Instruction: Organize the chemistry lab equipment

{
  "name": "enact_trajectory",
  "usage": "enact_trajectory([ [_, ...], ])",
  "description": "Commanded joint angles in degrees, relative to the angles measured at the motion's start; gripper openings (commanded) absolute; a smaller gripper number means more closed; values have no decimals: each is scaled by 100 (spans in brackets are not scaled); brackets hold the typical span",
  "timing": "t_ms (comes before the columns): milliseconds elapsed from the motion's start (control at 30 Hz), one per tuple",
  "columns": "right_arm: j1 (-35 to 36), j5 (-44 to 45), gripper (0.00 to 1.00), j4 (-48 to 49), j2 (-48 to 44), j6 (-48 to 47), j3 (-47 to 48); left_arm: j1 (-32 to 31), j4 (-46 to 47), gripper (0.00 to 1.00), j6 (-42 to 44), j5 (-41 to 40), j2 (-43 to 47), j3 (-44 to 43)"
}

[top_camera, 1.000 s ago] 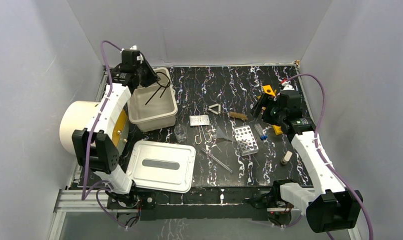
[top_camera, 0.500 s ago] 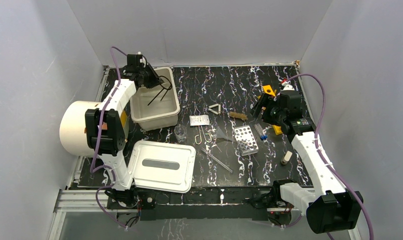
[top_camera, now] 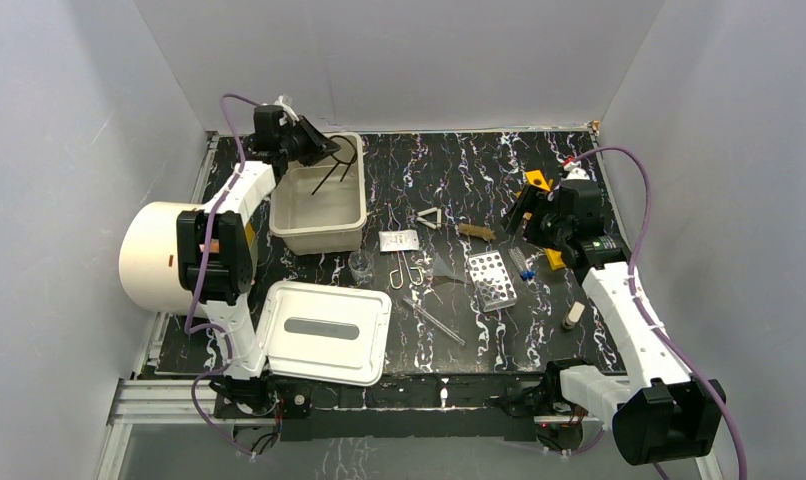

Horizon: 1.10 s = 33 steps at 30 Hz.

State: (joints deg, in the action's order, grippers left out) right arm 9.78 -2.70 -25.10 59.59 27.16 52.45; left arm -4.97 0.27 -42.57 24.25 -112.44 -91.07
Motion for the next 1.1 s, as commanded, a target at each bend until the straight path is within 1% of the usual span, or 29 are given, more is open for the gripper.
enact_trajectory([
  [0,16,102,85,313,58,-1,172,146,864,0,-221,506,116,179],
  [200,15,107,85,334,83,58,143,305,875,0,-273,300,381,758],
  [267,15,78,85,339,111,78,148,334,880,6,-254,181,469,936],
  [400,16,6,84,374,186,124,173,373,1181,17,-76,154,564,1255],
  [500,15,-22,83,353,227,123,219,374,1004,27,70,-54,658,1243],
  [533,19,-27,83,349,217,131,230,374,930,29,118,-212,728,1241],
  [600,20,-53,83,399,135,149,194,379,635,31,270,-583,843,1157],
  [667,11,-72,82,469,45,191,111,372,29,45,497,-1126,983,933],
  [733,14,-105,82,485,43,226,108,359,-472,53,628,-1426,1033,675],
  [767,20,-121,82,501,58,252,98,357,-817,61,694,-1707,1024,456],
  [800,17,-142,82,506,67,272,105,348,-1070,65,737,-2005,1018,333],
  [867,15,-188,82,435,101,269,157,325,-1229,66,943,-2048,1090,240],
  [967,21,-234,79,-227,582,125,686,242,-1462,69,1192,-2076,1344,59],
  [1000,22,-267,78,-347,703,88,764,220,-1522,73,1258,-2097,1405,24],
  [1067,27,-485,77,-144,670,-30,709,176,-1840,80,1438,-1998,1643,-125],
])
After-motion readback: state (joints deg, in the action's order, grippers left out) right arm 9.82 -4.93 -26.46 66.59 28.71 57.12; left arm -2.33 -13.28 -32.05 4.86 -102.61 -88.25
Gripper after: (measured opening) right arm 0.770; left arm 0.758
